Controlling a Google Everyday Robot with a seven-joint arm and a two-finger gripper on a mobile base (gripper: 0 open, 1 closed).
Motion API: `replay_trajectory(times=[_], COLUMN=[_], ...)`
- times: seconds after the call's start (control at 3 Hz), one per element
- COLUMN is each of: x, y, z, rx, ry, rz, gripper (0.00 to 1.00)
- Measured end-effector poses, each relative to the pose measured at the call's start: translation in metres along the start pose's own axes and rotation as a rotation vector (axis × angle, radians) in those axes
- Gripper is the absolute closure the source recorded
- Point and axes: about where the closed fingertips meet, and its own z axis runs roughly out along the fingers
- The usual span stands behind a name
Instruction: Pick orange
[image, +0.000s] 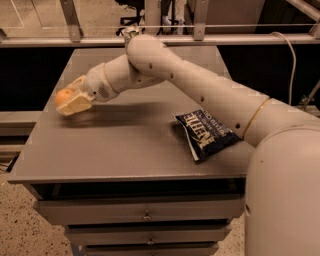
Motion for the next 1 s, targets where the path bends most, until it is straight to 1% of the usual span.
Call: replay_trajectory(times=[0.33, 0.67, 1.0], x=[-0.026, -0.042, -0.044], y=[-0.009, -0.019, -0.021], z=[-0.035, -0.07, -0.074], rx=[0.034, 0.056, 0.061], ry=[-0.103, -0.215, -0.228], rz=[-0.039, -0.062, -0.067], gripper=[1.0, 1.0, 1.0])
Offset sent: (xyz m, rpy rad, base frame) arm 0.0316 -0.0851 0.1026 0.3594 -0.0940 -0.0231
